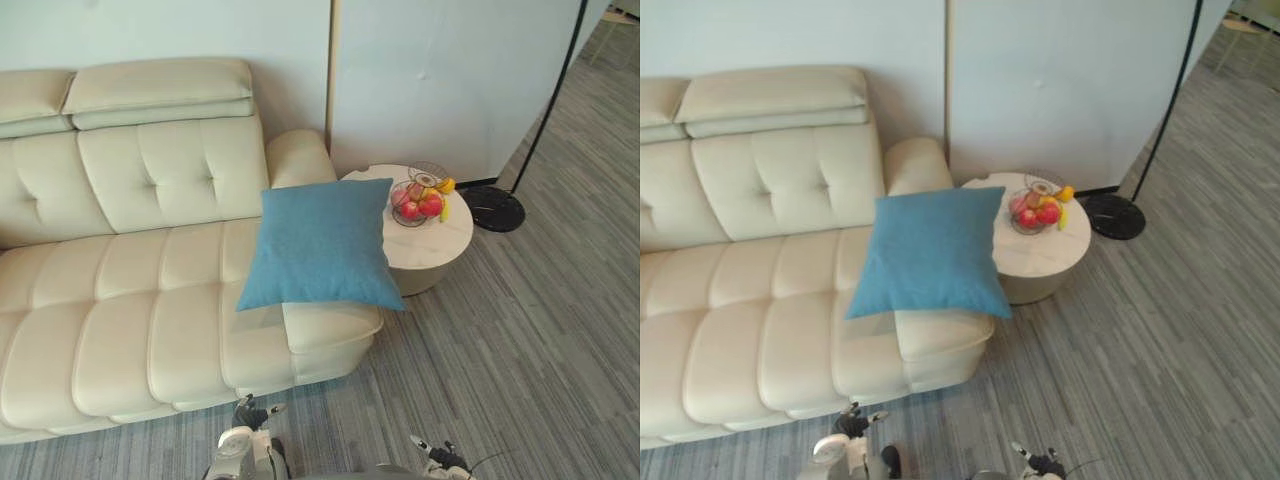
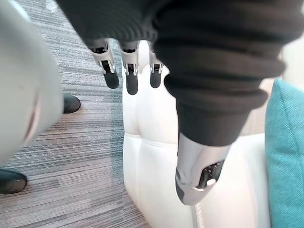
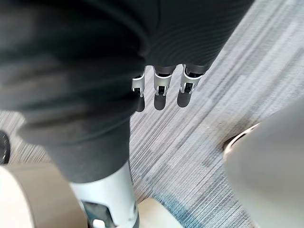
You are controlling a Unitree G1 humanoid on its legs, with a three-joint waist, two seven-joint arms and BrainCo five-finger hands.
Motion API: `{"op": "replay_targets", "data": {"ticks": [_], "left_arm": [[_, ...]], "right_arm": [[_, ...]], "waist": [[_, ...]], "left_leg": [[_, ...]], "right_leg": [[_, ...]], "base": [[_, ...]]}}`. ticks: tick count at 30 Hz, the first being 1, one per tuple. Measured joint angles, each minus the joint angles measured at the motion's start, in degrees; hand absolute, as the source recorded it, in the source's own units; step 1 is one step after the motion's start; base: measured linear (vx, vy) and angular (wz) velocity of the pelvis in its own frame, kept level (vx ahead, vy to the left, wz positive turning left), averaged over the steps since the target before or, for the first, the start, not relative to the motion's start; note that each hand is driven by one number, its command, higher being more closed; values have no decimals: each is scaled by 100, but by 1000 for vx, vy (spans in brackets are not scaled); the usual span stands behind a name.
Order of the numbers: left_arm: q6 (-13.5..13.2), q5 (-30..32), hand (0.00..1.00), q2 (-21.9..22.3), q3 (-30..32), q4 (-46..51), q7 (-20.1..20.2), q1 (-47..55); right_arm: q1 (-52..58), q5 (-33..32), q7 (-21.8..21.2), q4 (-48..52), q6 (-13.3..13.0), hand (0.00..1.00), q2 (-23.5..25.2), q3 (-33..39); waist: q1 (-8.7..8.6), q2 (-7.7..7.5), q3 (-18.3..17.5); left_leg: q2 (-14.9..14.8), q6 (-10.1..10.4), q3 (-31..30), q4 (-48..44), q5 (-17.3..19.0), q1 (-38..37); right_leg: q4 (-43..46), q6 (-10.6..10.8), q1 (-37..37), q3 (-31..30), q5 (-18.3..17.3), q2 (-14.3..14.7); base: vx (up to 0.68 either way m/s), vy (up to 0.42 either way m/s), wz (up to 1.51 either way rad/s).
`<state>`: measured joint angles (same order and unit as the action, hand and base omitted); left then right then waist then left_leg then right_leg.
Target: Pick up cushions and gather them together orderly.
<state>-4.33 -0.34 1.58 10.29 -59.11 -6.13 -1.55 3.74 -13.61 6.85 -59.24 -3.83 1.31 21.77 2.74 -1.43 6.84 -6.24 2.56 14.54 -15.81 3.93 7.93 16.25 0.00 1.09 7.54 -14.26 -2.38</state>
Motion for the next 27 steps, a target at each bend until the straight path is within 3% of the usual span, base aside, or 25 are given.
{"op": "replay_targets", "data": {"ticks": [4,7,9,10,12,15,17,18,19,23,27], "left_arm": [[12,-1,0,40,4,9,1,-2],[15,-8,0,30,13,4,-1,64],[18,-40,0,45,-25,-10,-1,60],[26,-85,0,20,-20,-17,-11,59],[27,-104,0,-43,-15,0,-27,50],[31,-106,0,-43,-15,-25,-27,54],[22,-103,0,-42,-10,-30,-26,62],[22,-103,0,-51,-10,-62,-27,58],[23,-101,0,7,-3,-128,-37,57],[27,-97,0,191,20,-252,-11,123],[7,-128,0,161,-84,-182,-33,75]], "right_arm": [[-76,7,6,11,16,0,-13,-5],[-66,19,23,28,45,0,-3,-75],[47,29,26,155,50,0,-20,-183],[65,29,24,260,32,0,31,-179],[108,26,36,217,42,0,52,-177],[136,25,44,203,33,0,71,-180],[159,16,42,181,30,0,82,-181],[205,17,43,152,30,0,101,-176],[221,18,44,101,38,0,69,-172],[242,25,51,15,34,0,-198,-169],[226,2,92,24,-6,0,-163,-157]], "waist": [[35,36,-46],[41,-66,-42],[40,-157,-101],[31,-166,-113],[18,-221,-121],[-9,-239,-140],[-18,-262,-159],[-21,-324,-200],[-24,-213,-279],[-23,199,-526],[-37,187,-554]], "left_leg": [[80,-80,237,358,56,-32],[272,-187,591,358,295,-415],[430,-191,669,369,458,-484],[455,-236,674,375,491,-559],[442,-239,609,515,494,-711],[318,-180,369,688,500,-896],[304,-69,285,670,561,-888],[397,12,196,637,598,-920],[335,9,90,550,598,-959],[135,101,-70,795,572,-1115],[92,219,-243,1092,441,-1408]], "right_leg": [[-99,26,-214,-316,-93,-24],[236,383,-175,-602,-361,-304],[1023,477,-427,-769,-406,-461],[1915,516,-894,-911,-275,-470],[2336,491,-1279,-971,-342,-426],[1531,431,-1319,-1064,-326,-182],[778,106,-1236,-1337,48,-41],[502,86,-1185,-1345,444,-94],[524,216,-1105,-1278,437,-77],[213,185,-852,-1069,455,123],[97,182,-530,-864,456,189]], "base": [[-90,78,-22],[-44,149,-53],[24,145,-28],[72,113,-7],[129,111,17],[157,22,32],[181,-62,43],[296,-118,46],[336,-112,37],[310,-80,13],[134,-44,23]]}}
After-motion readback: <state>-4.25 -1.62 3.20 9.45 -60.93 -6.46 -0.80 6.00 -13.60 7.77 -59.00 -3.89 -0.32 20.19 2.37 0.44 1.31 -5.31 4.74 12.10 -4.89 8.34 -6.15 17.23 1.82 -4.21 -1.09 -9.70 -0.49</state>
